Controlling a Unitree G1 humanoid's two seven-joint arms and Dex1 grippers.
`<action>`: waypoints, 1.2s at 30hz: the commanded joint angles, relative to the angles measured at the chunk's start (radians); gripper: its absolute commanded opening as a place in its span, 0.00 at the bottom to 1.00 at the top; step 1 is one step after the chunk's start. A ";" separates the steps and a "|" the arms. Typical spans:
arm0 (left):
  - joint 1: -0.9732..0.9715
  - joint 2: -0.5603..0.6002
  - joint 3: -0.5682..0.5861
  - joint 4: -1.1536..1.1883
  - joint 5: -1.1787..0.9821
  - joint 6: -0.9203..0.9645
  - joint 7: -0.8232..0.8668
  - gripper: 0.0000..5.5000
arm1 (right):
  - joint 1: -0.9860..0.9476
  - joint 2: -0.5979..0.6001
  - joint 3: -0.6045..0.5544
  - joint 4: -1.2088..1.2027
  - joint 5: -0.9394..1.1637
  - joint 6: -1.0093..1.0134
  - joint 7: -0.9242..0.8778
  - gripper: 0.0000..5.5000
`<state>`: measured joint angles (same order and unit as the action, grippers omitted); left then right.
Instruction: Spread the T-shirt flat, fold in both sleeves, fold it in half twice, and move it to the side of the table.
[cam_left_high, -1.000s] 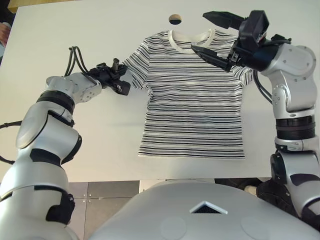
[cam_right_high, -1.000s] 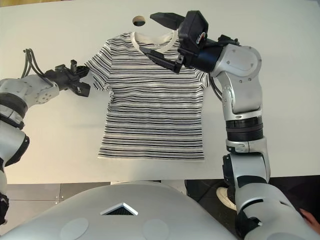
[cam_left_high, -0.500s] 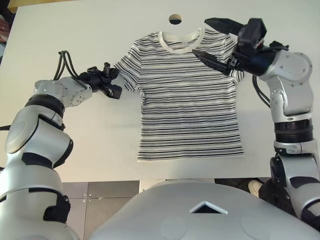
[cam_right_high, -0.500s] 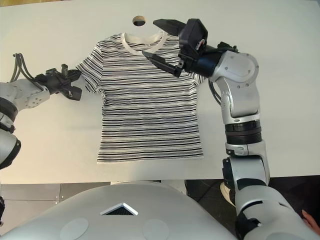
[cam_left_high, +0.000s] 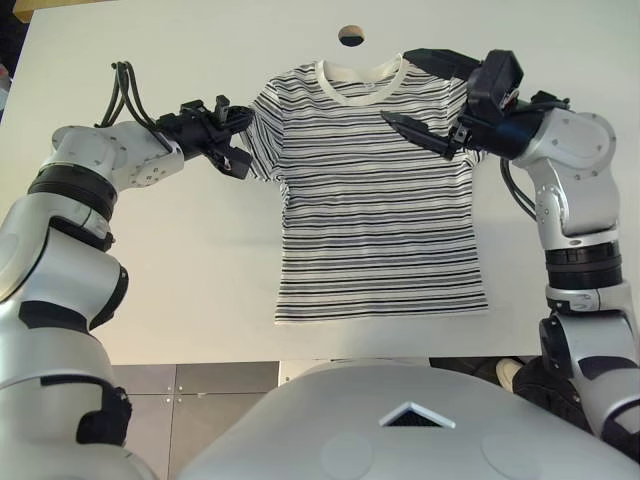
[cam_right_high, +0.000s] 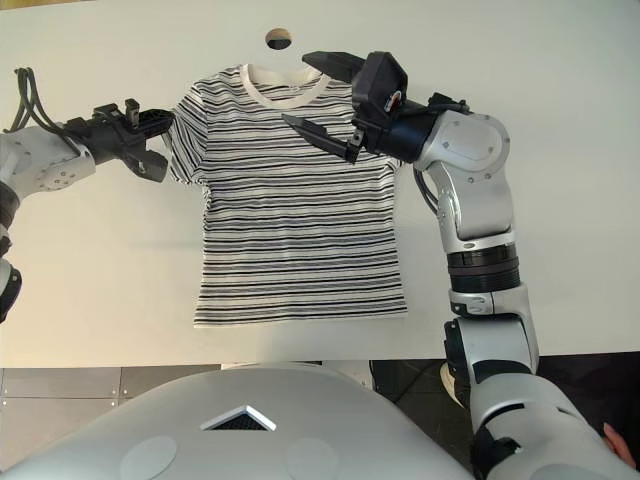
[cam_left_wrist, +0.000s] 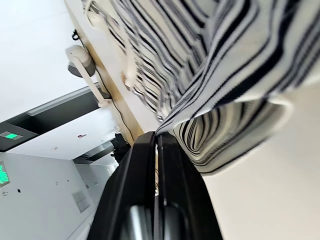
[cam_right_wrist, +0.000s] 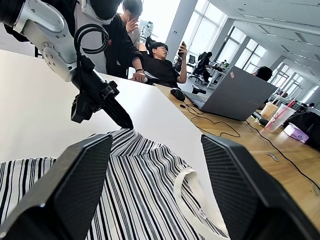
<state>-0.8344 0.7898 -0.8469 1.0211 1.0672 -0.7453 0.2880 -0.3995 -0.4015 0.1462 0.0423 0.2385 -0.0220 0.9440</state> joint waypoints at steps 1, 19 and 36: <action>-0.025 -0.019 -0.003 -0.033 0.026 -0.006 -0.026 0.02 | 0.005 -0.007 0.005 -0.011 -0.009 -0.007 -0.002 0.60; -0.146 -0.242 -0.028 -0.003 0.048 0.006 -0.070 0.02 | 0.058 -0.011 0.001 -0.032 -0.027 -0.011 -0.040 0.60; -0.112 -0.334 0.034 0.119 -0.059 0.034 -0.044 0.34 | 0.053 -0.031 -0.019 0.065 -0.057 -0.064 -0.054 0.60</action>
<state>-0.9479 0.4501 -0.8651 1.1534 1.0624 -0.7095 0.2222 -0.3372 -0.4079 0.1379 0.0570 0.2101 -0.0551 0.8948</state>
